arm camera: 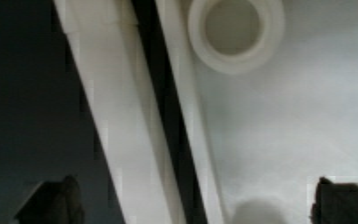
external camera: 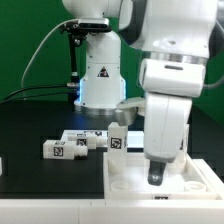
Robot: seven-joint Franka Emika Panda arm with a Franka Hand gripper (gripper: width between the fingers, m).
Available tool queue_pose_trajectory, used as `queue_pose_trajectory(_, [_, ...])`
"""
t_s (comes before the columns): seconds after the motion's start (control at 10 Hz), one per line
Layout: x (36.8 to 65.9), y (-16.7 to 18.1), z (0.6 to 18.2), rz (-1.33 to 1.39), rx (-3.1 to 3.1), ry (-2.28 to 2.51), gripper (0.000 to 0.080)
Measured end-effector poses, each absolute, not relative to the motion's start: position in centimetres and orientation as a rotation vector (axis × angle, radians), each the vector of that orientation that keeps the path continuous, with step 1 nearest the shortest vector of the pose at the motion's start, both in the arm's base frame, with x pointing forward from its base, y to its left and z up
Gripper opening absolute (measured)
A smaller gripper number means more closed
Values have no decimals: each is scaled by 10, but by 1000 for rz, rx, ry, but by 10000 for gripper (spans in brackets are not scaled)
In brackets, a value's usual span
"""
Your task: Assemble square table
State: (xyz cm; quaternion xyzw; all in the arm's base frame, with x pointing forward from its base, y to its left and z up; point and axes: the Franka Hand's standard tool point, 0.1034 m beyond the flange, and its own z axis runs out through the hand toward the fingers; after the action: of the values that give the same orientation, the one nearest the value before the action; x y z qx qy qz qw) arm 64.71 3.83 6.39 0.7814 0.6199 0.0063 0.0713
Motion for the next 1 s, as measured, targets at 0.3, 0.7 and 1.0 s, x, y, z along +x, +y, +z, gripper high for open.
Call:
queue_pose_trajectory(0.3, [645,39,61,13,2357,1860,649])
queue_pose_trajectory(0.7, [638,-3,106,-93,2405,1808,649])
queue_pose_trajectory(1.0, [635,-14,115,-107,2458,1736,649])
